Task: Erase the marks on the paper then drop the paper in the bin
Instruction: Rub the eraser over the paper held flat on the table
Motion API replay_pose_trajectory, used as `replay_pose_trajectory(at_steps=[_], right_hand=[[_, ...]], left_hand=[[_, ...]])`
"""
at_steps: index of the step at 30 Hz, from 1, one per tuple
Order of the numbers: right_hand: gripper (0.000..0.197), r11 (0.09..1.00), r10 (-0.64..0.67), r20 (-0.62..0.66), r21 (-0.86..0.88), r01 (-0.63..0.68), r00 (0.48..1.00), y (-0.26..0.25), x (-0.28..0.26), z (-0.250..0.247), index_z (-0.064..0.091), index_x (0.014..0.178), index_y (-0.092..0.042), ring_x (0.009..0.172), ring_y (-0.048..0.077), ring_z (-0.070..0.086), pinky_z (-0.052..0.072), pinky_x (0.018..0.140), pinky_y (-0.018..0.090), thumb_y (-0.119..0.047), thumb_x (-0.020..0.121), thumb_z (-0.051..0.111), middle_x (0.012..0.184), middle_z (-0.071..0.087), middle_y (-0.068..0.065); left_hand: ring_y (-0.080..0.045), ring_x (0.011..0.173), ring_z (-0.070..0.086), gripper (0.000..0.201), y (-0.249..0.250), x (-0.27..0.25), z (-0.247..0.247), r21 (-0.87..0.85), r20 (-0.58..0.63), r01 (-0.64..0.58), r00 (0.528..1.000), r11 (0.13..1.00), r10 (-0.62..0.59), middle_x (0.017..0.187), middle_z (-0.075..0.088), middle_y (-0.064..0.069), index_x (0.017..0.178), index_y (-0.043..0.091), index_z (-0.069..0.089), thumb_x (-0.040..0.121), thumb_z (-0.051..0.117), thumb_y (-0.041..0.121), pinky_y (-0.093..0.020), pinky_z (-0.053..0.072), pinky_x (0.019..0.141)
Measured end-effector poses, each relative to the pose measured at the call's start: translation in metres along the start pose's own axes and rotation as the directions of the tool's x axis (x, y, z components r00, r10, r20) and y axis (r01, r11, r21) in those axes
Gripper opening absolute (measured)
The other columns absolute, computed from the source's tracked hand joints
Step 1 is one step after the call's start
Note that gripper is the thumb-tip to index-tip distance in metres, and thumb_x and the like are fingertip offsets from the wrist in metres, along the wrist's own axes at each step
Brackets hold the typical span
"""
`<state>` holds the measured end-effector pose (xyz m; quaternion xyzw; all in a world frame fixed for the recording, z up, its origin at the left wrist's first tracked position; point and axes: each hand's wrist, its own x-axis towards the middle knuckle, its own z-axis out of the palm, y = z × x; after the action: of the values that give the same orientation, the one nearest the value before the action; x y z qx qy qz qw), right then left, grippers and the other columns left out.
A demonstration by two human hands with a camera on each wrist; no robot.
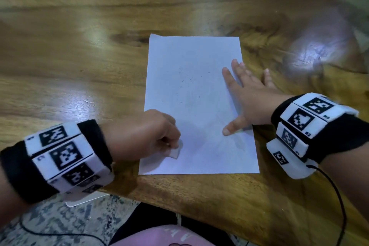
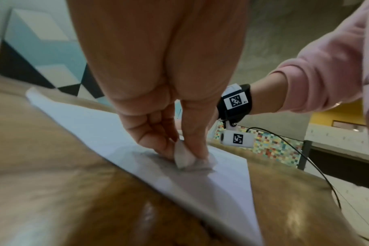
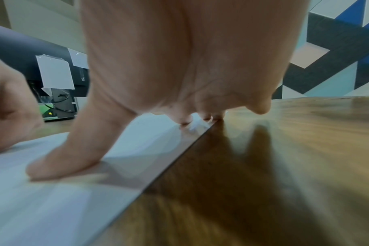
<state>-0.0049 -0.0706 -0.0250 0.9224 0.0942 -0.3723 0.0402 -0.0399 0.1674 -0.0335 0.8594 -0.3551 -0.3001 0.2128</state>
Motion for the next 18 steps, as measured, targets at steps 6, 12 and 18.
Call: replay_pose_trajectory(at_steps=[6,12,18], right_hand=[[0.144,1.0,-0.009,-0.002,0.007,0.009,1.0,0.0,0.001,0.001,-0.034,0.141,-0.021,0.136,0.017,-0.038,-0.016,0.111,0.056,-0.075,0.055,0.068,0.146,-0.044,0.003],[0.145,1.0,-0.008,0.001,0.003,0.008,1.0,0.001,0.003,0.001,-0.035,0.14,-0.022,0.135,0.016,-0.038,-0.016,0.111,0.058,-0.075,0.054,0.068,0.146,-0.045,0.002],[0.145,1.0,0.005,0.009,-0.013,-0.005,1.0,-0.001,0.003,0.0,-0.036,0.14,-0.021,0.136,0.018,-0.037,-0.015,0.111,0.058,-0.075,0.054,0.068,0.145,-0.045,0.004]], left_hand=[[-0.018,0.074,0.054,0.017,0.007,0.042,-0.014,0.044,-0.141,0.007,0.99,0.999,-0.001,0.082,0.063,-0.007,0.076,0.011,0.067,0.078,0.068,0.027,-0.017,0.035,0.06],[-0.007,0.067,0.051,0.006,-0.002,-0.001,0.003,0.044,-0.023,0.004,1.0,0.999,-0.003,0.074,0.053,0.009,0.074,0.018,0.066,0.078,0.066,0.021,-0.028,0.045,0.06],[-0.021,0.078,0.059,0.013,-0.003,0.031,-0.022,0.01,-0.168,0.051,0.985,0.999,-0.049,0.085,0.065,-0.004,0.083,0.013,0.071,0.076,0.069,0.024,-0.033,0.049,0.069]])
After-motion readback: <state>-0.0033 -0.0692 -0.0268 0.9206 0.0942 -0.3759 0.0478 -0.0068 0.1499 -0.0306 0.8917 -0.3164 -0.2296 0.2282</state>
